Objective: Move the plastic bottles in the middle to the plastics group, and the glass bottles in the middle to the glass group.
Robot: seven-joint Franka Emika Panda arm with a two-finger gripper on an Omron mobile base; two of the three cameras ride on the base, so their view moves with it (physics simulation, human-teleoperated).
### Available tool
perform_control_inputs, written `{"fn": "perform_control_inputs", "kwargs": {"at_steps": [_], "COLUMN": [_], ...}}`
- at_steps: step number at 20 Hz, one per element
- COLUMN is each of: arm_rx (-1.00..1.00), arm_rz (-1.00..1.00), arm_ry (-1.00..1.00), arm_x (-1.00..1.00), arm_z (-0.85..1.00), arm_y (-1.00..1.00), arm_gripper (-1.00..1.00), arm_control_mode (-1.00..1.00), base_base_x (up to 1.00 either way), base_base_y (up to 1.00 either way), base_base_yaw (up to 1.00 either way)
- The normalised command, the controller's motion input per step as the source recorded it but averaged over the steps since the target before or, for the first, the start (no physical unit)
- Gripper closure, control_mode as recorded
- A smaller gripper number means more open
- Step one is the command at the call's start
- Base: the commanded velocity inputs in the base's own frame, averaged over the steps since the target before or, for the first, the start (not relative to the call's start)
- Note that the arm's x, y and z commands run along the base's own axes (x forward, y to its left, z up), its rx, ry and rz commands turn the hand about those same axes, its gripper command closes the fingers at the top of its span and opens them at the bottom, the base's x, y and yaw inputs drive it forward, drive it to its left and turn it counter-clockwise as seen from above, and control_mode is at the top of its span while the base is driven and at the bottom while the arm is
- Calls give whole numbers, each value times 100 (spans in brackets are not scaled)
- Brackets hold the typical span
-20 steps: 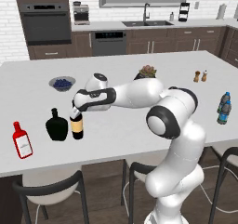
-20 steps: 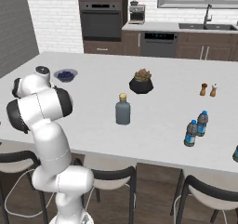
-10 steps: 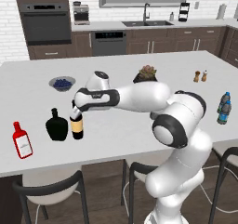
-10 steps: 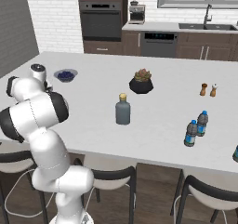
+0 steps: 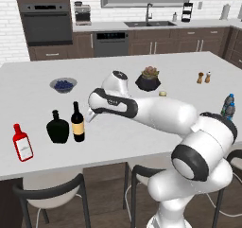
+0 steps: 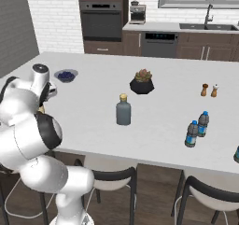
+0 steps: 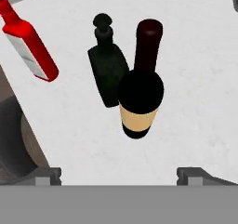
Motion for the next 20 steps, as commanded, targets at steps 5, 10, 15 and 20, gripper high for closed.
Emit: {"fn": "perform_control_inputs", "kwargs": {"at_steps": [5, 10, 15, 20], "arm_rx": [6, 4, 3, 1], "arm_rz": [-13, -15, -15, -18], "arm_ry": [0, 0, 3, 7], "arm_x": [-5, 0, 0, 0], "arm_z": [20, 13, 14, 18], "arm_y": [-97, -100, -100, -100], "arm_gripper": [-100, -100, -100, -100], "arm_control_mode": [-100, -100, -100, -100], "base_base_x": [0, 0, 0, 0], "base_base_y": [0, 0, 0, 0], "base_base_yaw": [0, 0, 0, 0]}}
